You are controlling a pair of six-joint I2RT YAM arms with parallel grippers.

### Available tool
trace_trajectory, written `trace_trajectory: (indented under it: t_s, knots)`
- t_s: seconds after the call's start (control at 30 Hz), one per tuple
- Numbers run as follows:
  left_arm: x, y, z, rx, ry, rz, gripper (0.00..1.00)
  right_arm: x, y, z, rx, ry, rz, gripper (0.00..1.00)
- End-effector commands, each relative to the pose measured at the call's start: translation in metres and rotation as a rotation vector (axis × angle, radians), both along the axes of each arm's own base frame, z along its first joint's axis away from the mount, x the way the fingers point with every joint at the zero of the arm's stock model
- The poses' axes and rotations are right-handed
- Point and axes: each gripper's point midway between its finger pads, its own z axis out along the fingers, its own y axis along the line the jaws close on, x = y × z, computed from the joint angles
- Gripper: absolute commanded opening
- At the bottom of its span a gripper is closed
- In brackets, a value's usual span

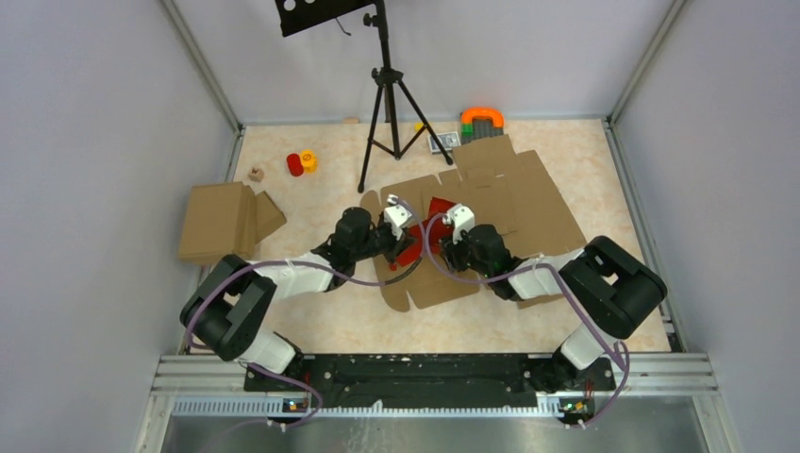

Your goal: Fold the paper box

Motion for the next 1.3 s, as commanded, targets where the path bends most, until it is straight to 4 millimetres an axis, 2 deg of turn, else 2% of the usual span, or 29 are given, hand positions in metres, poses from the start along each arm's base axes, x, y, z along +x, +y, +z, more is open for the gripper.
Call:
trace_trajectory:
  t_s: [0.0,0.37,0.47,0.67,0.93,1.0,1.13,1.27]
  knots:
    - [-0.025,-0.021,-0.007,-0.018,0.087,-0.13,0.0,0.003,0.036,0.026,0.14,-0.012,0.04,0.38]
    - [-0.025,-0.021,-0.011,-0.014,0.121,-0.123,0.0,0.02,0.024,0.032,0.182,-0.009,-0.128,0.36]
    - [-0.026,-0.023,-0.012,-0.015,0.14,-0.131,0.0,0.024,0.021,0.033,0.179,-0.012,-0.165,0.32]
    - [-0.028,-0.025,-0.012,-0.021,0.158,-0.135,0.0,0.027,0.026,0.029,0.154,0.003,-0.154,0.3]
    - [-0.029,-0.026,-0.014,-0.028,0.183,-0.136,0.0,0.019,0.031,0.007,-0.005,-0.007,-0.129,0.31]
    - [-0.029,-0.026,-0.014,-0.029,0.186,-0.136,0.0,0.015,0.033,-0.003,-0.057,0.011,-0.104,0.33]
    - [-0.03,-0.026,-0.014,-0.028,0.188,-0.135,0.0,0.009,0.024,-0.028,-0.159,0.07,-0.1,0.34]
    - [-0.029,-0.026,-0.013,-0.027,0.185,-0.132,0.0,0.006,0.017,-0.028,-0.167,0.066,-0.109,0.35]
